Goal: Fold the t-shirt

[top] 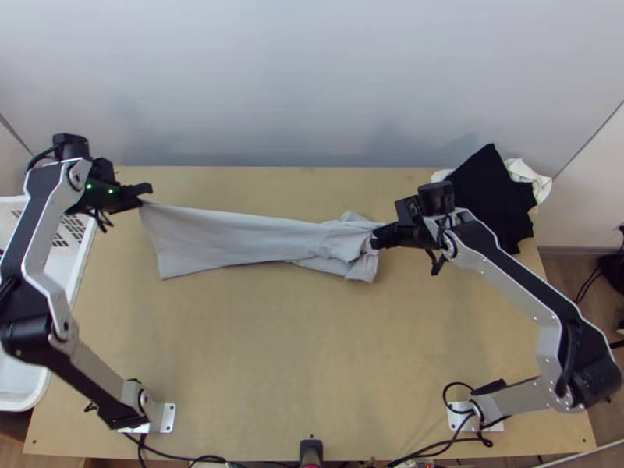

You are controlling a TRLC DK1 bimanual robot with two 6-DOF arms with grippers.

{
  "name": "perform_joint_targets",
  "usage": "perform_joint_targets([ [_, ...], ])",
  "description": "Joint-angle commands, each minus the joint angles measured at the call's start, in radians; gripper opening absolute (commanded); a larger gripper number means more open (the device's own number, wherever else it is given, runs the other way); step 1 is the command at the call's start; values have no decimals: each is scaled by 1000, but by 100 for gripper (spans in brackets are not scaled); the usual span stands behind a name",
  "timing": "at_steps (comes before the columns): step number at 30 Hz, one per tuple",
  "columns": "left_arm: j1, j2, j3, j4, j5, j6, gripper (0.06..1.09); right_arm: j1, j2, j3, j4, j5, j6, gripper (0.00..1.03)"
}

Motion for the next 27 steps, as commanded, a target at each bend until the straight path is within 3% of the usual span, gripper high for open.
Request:
perform_joint_targets([
  [1, -25, 171, 153, 15, -61, -11, 10, 4, 64, 26, 23, -1, -3, 3],
  [10, -82, 279, 208, 9, -113, -10, 11, 6, 106, -23, 96, 31, -3, 3],
  [11, -86, 288, 194, -2, -113, -2, 16, 6, 113, -31, 111, 37, -3, 3],
  [12, -91, 296, 179, -14, -113, 9, 28, 6, 124, -35, 123, 42, 0, 3],
  [14, -102, 317, 168, -61, -113, 27, 69, 7, 155, -37, 125, 42, -5, 3],
  [15, -106, 319, 156, -69, -113, 41, 94, 7, 168, -40, 126, 43, -5, 12],
  [16, -106, 315, 140, -63, -114, 44, 105, 4, 179, -45, 126, 45, -5, 32],
  [18, -97, 308, 122, -60, -110, 35, 105, 1, 181, -63, 142, 57, -2, 87],
  [19, -91, 296, 110, -60, -110, 30, 105, -1, 176, -69, 149, 62, 0, 101],
  [27, 1, 64, -39, -51, -41, 24, 105, -30, -83, -100, 148, 63, 20, 100],
])
